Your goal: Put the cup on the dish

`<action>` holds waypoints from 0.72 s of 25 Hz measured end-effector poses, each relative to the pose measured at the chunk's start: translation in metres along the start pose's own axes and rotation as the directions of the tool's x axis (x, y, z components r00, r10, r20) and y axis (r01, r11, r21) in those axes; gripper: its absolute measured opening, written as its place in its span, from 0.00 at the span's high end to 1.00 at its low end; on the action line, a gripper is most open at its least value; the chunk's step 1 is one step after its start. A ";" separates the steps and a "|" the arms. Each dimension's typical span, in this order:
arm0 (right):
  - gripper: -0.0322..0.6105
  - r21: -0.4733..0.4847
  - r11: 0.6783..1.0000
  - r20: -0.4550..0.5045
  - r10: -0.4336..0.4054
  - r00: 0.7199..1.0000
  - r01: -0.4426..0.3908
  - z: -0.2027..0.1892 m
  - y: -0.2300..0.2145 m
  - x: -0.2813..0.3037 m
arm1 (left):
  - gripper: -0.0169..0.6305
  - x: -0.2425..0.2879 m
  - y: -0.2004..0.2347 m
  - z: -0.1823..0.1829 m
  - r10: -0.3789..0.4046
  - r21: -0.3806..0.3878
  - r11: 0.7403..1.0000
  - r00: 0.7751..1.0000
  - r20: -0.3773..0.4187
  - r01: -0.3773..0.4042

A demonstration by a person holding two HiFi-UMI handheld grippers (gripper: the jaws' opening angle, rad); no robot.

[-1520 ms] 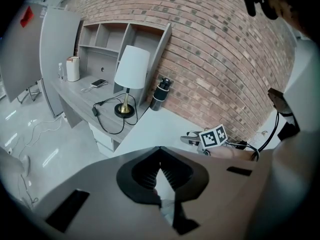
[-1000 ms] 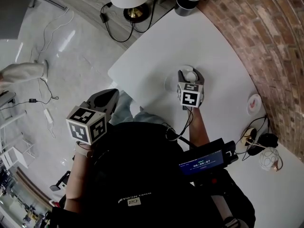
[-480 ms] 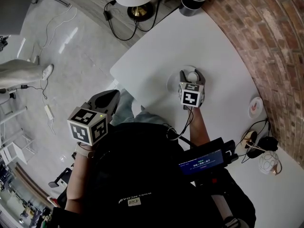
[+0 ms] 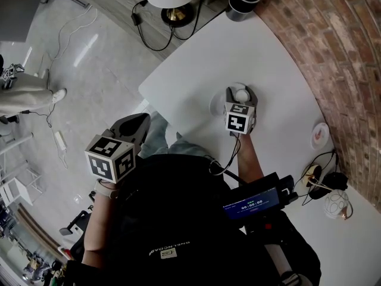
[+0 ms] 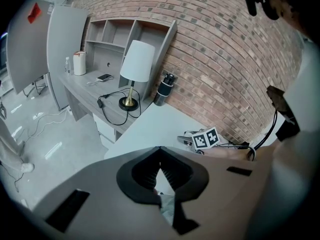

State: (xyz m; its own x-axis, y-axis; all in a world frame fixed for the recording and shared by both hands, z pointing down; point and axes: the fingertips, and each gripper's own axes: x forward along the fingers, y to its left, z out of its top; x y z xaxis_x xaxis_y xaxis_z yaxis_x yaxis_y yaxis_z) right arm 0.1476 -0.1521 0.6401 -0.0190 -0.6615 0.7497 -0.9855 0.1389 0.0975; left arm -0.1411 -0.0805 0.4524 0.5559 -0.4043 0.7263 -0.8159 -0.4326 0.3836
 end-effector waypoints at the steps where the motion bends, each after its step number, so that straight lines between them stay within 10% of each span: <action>1: 0.53 -0.001 1.000 0.003 -0.005 1.000 0.005 0.000 0.000 0.000 | 0.96 0.000 -0.001 0.000 -0.002 0.001 1.000 1.000 0.000 0.002; 18: 0.53 0.007 1.000 0.043 -0.002 0.999 0.001 0.000 0.006 -0.003 | 0.96 -0.005 -0.002 -0.003 0.008 0.014 1.000 1.000 0.010 -0.008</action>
State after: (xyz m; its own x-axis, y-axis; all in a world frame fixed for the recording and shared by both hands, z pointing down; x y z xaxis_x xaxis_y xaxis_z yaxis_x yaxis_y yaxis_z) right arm 0.1423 -0.1491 0.6386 -0.0245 -0.6925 0.7210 -0.9867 0.1326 0.0938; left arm -0.1426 -0.0758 0.4497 0.5512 -0.4155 0.7235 -0.8179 -0.4405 0.3701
